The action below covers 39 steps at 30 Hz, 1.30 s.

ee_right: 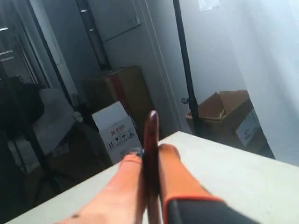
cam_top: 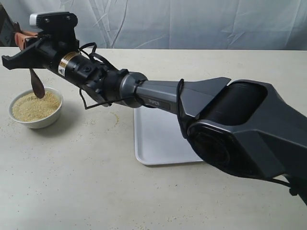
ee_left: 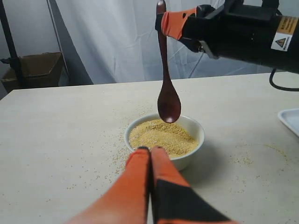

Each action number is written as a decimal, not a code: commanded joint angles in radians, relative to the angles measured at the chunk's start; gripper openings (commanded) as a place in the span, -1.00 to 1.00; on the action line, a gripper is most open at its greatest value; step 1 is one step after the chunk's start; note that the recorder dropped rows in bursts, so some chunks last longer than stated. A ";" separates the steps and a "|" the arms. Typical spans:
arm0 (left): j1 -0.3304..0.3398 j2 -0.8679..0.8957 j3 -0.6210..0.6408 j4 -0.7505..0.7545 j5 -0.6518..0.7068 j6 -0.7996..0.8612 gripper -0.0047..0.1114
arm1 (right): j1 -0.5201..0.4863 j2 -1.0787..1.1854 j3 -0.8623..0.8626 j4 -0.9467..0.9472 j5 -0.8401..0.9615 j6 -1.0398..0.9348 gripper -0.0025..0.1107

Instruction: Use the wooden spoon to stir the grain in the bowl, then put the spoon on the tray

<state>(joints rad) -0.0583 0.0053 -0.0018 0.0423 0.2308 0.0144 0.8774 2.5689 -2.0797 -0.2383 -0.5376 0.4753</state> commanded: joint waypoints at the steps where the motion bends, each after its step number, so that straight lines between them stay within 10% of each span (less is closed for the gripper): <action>1: -0.004 -0.005 0.002 0.003 -0.008 -0.004 -0.92 | -0.002 0.028 -0.001 0.020 0.076 0.044 -0.97; 39: -0.004 -0.005 0.002 0.003 -0.012 -0.004 -0.92 | -0.029 0.055 -0.001 0.050 0.031 0.056 -0.97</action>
<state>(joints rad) -0.0583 0.0037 -0.0018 0.0423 0.2308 0.0144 0.8422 2.6037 -2.0797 -0.1740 -0.5217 0.5405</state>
